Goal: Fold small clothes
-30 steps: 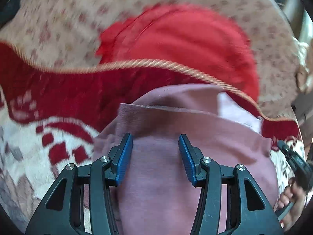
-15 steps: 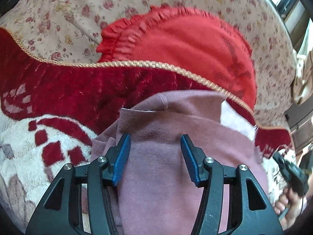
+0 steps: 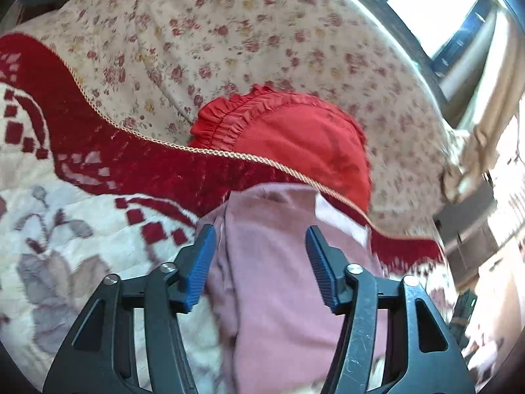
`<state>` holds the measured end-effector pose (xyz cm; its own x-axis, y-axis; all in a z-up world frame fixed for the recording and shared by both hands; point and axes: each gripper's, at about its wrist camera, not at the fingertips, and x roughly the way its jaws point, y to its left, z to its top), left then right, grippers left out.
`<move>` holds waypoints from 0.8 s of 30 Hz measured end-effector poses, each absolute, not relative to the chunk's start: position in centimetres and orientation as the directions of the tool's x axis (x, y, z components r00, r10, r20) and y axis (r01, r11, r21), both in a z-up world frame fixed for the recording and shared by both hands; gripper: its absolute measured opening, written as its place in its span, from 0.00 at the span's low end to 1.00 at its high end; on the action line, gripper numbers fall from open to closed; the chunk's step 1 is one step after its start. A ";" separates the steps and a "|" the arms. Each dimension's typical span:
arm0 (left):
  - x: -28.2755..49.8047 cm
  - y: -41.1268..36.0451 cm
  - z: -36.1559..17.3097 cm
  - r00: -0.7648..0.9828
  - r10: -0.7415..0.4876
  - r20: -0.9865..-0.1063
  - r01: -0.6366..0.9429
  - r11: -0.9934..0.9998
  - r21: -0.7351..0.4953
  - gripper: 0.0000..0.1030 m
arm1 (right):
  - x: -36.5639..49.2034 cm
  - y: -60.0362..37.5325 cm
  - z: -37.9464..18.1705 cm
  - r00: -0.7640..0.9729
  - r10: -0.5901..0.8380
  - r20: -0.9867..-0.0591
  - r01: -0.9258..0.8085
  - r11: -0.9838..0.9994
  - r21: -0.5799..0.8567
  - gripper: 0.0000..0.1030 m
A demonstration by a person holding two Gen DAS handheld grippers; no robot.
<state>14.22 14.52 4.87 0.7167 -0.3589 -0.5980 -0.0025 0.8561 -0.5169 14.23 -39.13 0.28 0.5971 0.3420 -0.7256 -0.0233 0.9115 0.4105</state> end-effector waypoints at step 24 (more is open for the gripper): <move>8.6 13.5 -4.5 0.528 -0.594 -0.607 -0.109 0.661 -0.742 0.61 | 10.3 -38.0 -5.3 0.474 0.572 -0.670 -0.094 0.789 0.608 0.33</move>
